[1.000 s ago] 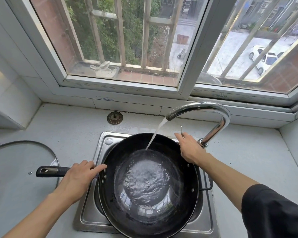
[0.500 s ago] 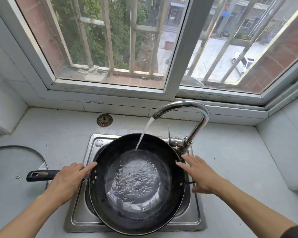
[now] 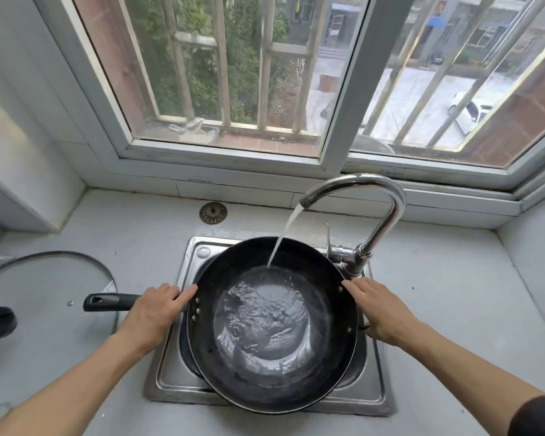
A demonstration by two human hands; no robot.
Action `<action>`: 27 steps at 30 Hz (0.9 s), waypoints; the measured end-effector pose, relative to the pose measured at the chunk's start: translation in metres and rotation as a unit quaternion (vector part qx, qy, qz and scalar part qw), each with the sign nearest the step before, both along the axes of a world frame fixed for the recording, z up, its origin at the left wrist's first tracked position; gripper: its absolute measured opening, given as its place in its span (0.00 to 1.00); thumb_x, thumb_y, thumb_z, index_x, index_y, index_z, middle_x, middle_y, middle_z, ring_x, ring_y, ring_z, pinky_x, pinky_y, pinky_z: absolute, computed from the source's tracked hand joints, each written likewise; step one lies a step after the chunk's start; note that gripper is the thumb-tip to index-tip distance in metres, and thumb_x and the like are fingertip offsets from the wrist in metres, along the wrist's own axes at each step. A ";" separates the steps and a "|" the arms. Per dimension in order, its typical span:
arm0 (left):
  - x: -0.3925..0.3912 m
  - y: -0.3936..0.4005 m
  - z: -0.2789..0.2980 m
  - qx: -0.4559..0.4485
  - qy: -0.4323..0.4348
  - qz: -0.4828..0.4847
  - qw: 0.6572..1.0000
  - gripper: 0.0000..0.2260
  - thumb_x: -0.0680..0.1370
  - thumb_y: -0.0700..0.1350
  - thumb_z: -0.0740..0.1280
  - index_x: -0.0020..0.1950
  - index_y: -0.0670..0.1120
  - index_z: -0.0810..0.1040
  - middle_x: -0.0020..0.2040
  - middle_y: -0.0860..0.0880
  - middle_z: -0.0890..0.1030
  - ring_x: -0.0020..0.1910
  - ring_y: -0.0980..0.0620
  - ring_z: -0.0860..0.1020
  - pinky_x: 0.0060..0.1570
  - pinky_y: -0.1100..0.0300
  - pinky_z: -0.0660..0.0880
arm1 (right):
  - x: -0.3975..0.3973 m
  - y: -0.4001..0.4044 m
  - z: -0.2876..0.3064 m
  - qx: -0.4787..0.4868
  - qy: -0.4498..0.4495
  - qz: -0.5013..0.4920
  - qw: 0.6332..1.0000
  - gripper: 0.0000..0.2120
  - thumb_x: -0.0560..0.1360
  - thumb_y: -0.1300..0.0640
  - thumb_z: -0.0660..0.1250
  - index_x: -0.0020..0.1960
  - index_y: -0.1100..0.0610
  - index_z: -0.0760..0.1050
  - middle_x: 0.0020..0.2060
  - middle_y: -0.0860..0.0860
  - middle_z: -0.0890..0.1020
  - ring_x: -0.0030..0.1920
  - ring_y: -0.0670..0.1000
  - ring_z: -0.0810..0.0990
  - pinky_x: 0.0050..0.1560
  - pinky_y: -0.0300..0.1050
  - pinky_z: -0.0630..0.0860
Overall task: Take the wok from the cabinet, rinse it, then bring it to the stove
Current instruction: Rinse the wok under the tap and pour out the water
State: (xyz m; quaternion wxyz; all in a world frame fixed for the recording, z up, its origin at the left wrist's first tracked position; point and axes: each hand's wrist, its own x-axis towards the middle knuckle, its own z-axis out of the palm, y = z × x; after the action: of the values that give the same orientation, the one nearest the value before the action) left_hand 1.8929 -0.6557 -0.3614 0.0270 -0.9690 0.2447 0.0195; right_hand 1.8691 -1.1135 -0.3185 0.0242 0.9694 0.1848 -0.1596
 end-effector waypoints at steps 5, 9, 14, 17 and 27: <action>-0.007 0.005 -0.001 0.022 0.011 -0.037 0.999 0.43 0.47 0.28 0.75 0.61 0.46 0.74 0.37 0.50 0.75 0.33 0.47 0.74 0.26 0.58 0.68 | 0.004 -0.002 0.009 -0.022 0.048 -0.004 0.999 0.44 0.64 0.52 0.76 0.74 0.53 0.58 0.66 0.50 0.70 0.66 0.54 0.68 0.64 0.46 0.70; -0.008 0.007 0.001 0.039 0.007 -0.056 0.998 0.46 0.45 0.28 0.74 0.62 0.47 0.72 0.36 0.51 0.75 0.32 0.49 0.73 0.27 0.60 0.62 | 0.002 -0.011 0.012 -0.033 0.074 -0.008 0.997 0.48 0.61 0.53 0.77 0.75 0.51 0.56 0.66 0.48 0.70 0.67 0.52 0.68 0.65 0.44 0.70; -0.003 0.002 0.010 0.037 0.001 -0.064 0.997 0.43 0.49 0.29 0.75 0.63 0.48 0.74 0.36 0.52 0.74 0.32 0.50 0.72 0.28 0.60 0.62 | -0.008 -0.017 0.025 -0.018 0.074 -0.020 0.997 0.44 0.60 0.58 0.71 0.73 0.49 0.58 0.63 0.47 0.71 0.66 0.52 0.68 0.62 0.45 0.71; 0.001 -0.004 0.015 0.036 -0.007 -0.071 0.997 0.41 0.51 0.29 0.76 0.63 0.48 0.75 0.36 0.52 0.74 0.32 0.50 0.72 0.29 0.60 0.61 | -0.016 -0.023 0.031 -0.014 0.071 -0.036 0.997 0.42 0.61 0.59 0.70 0.72 0.49 0.58 0.64 0.47 0.71 0.66 0.51 0.68 0.62 0.44 0.71; 0.014 -0.027 0.019 -0.033 0.031 -0.075 0.996 0.37 0.61 0.35 0.77 0.67 0.52 0.71 0.37 0.55 0.73 0.33 0.53 0.71 0.28 0.61 0.68 | -0.036 -0.036 0.070 -0.049 0.095 -0.087 0.990 0.41 0.60 0.58 0.72 0.70 0.46 0.60 0.61 0.45 0.73 0.64 0.52 0.70 0.57 0.47 0.75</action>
State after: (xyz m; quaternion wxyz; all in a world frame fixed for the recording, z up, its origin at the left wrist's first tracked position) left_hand 1.9072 -0.6825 -0.3421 -0.0110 -0.9472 0.3180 0.0395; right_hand 1.8332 -1.1496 -0.2484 0.0397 0.9599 0.0929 -0.2616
